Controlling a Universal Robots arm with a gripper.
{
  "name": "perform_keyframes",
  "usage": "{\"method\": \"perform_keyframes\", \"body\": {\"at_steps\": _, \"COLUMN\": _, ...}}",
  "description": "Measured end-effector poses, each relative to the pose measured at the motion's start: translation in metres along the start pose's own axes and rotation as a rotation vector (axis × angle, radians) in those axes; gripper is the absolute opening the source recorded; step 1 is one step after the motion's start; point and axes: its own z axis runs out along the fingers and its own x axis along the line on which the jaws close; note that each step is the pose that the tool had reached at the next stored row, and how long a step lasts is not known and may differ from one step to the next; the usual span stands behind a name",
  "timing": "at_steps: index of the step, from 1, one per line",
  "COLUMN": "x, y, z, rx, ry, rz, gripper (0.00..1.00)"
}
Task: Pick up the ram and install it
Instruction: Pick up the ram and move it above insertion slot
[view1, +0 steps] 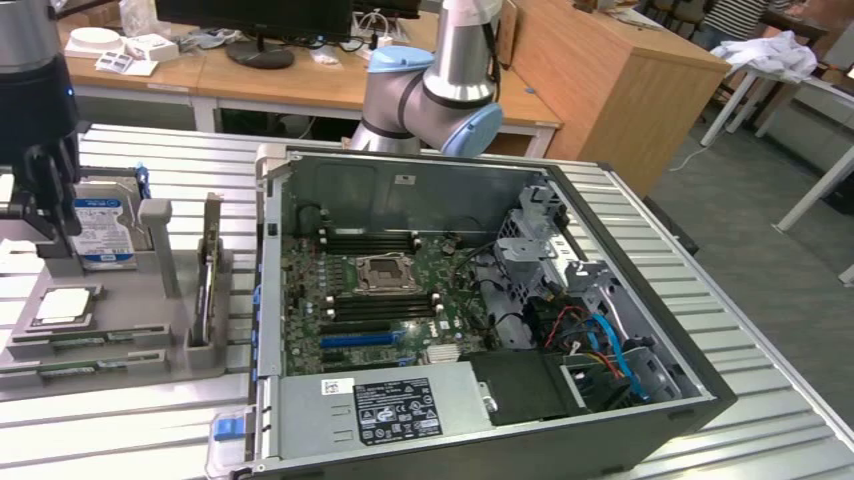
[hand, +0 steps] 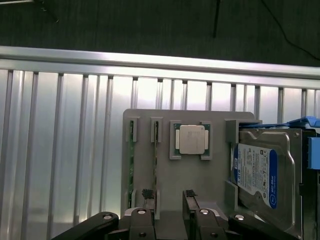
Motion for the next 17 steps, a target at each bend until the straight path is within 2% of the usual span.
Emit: {"method": "perform_keyframes", "body": {"at_steps": 17, "x": 0.001, "y": -0.0010, "z": 0.0221, "rx": 0.0000, "ry": 0.0000, "rz": 0.000, "gripper": 0.36}}
